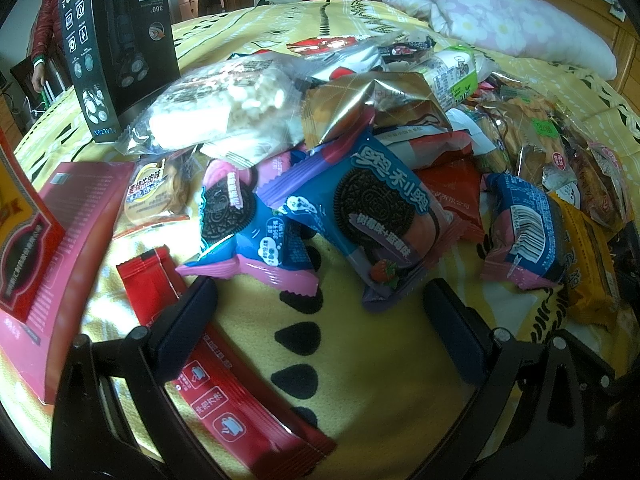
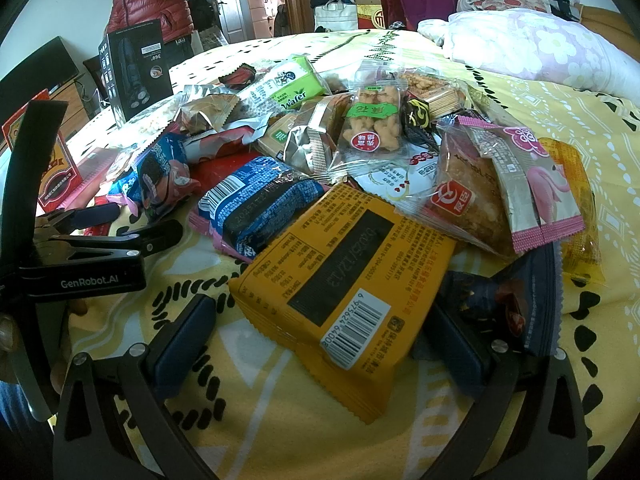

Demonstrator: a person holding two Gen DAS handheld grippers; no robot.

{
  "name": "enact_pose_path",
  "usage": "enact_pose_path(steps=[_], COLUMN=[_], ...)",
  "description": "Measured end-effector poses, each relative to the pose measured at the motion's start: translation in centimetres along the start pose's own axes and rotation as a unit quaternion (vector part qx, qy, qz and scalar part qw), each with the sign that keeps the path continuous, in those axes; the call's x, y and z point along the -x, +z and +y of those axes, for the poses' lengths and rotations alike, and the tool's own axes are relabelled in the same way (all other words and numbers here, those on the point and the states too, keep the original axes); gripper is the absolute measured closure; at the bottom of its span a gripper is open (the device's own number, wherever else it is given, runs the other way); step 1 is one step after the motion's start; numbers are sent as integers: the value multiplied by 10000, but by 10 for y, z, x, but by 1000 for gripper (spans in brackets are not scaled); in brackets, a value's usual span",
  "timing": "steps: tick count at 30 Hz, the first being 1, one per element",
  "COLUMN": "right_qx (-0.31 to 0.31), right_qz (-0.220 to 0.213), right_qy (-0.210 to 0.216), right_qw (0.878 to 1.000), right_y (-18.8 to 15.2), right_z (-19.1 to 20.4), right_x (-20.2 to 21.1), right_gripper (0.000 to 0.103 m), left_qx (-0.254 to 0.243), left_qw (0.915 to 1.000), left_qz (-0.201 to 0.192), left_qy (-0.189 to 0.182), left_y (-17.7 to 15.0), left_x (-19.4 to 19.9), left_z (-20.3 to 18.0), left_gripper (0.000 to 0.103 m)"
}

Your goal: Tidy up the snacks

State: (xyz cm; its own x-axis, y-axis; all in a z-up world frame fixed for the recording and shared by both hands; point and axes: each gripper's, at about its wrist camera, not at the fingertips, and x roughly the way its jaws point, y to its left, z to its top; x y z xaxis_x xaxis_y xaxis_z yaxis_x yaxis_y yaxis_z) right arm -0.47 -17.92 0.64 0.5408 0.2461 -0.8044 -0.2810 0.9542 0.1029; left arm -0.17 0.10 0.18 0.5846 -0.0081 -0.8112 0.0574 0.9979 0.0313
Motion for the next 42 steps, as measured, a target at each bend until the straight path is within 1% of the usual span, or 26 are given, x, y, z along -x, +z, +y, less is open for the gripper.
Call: enact_pose_path(steps=[28, 30, 31, 32, 33, 34, 35, 36, 38, 40, 42], right_qx=[35, 80, 129, 202, 302, 346, 378, 369, 171, -240, -615], right_qz=[0, 26, 72, 166, 360, 468, 484, 418, 124, -244, -497], right_qy=[-52, -122, -174, -227, -306, -353, -372, -337, -44, 186, 175], right_qw=[10000, 9999, 9997, 9994, 9984, 9977, 9974, 9979, 9998, 9992, 9967], right_y=[0, 0, 0, 1, 3, 4, 5, 5, 9, 18, 29], right_z=[2, 5, 7, 9, 14, 16, 19, 22, 22, 10, -12], right_x=[3, 3, 4, 5, 7, 11, 18, 28, 57, 83, 94], right_gripper=[0, 0, 0, 0, 0, 0, 2, 11, 16, 17, 17], left_qx=[-45, -110, -222, -289, -361, -553, -656, -695, -693, -685, -689], left_qw=[10000, 9999, 9996, 9993, 9989, 9974, 9962, 9957, 9960, 9964, 9963], left_qz=[31, 68, 159, 205, 240, 300, 329, 339, 264, 135, 33], left_qy=[-15, -49, -100, -144, -200, -355, -460, -501, -506, -474, -509], left_y=[-3, -5, -5, -4, -4, -5, -6, -6, -8, -7, -6], left_x=[7, 10, 13, 15, 15, 18, 20, 20, 28, 37, 47], left_z=[-4, -4, -5, -5, -3, -1, 1, 3, 11, 16, 18], left_gripper=[0, 0, 0, 0, 0, 0, 0, 0, 0, 0, 1])
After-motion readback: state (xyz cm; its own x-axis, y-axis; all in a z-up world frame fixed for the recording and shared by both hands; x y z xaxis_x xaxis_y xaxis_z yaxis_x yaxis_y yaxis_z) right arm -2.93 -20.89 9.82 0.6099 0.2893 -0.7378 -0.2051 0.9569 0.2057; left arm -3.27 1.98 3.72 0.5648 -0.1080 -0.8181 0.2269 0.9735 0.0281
